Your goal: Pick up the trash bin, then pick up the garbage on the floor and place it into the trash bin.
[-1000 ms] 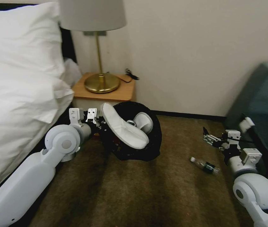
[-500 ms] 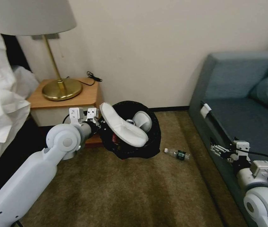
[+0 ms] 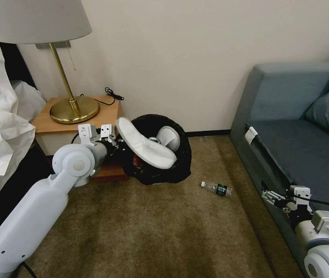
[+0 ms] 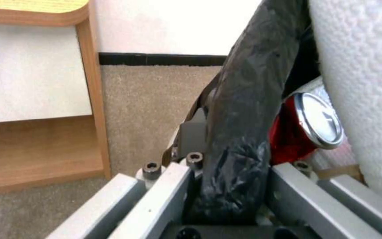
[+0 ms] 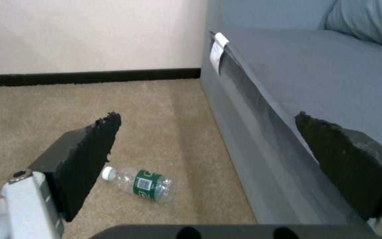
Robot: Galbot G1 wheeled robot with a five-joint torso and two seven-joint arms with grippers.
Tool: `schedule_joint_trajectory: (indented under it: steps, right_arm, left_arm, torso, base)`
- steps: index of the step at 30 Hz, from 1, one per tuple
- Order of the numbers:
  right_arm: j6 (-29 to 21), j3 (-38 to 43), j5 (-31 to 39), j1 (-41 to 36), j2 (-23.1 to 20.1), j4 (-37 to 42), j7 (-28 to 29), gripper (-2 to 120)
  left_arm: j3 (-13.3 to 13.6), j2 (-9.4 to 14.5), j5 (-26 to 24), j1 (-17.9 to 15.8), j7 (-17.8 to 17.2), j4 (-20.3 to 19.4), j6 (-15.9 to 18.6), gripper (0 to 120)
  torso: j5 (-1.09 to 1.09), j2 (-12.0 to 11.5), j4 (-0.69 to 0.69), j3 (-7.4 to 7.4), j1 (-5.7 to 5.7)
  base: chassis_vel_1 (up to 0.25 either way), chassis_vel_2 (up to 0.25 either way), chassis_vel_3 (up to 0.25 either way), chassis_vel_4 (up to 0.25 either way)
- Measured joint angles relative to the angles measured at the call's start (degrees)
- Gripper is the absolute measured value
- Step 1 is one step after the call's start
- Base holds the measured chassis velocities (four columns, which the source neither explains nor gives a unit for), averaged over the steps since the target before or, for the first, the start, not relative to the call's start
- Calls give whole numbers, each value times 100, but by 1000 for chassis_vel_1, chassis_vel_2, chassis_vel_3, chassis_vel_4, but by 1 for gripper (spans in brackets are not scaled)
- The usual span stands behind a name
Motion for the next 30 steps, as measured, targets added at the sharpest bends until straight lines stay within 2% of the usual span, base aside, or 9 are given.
schedule_joint_trajectory:
  steps: [14,30]
  right_arm:
    - [22,-267,-305,33,326,-28,99,100]
    - [70,-411,-514,-60,340,-112,-40,100]
  left_arm:
    - [33,35,18,53,-43,-115,0,1]
    - [25,99,-27,129,-88,-202,0,1]
  torso:
    - [0,0,0,1,0]
    - [0,0,-1,1,1]
  base:
    - [-62,62,72,-58]
    - [-109,109,101,-107]
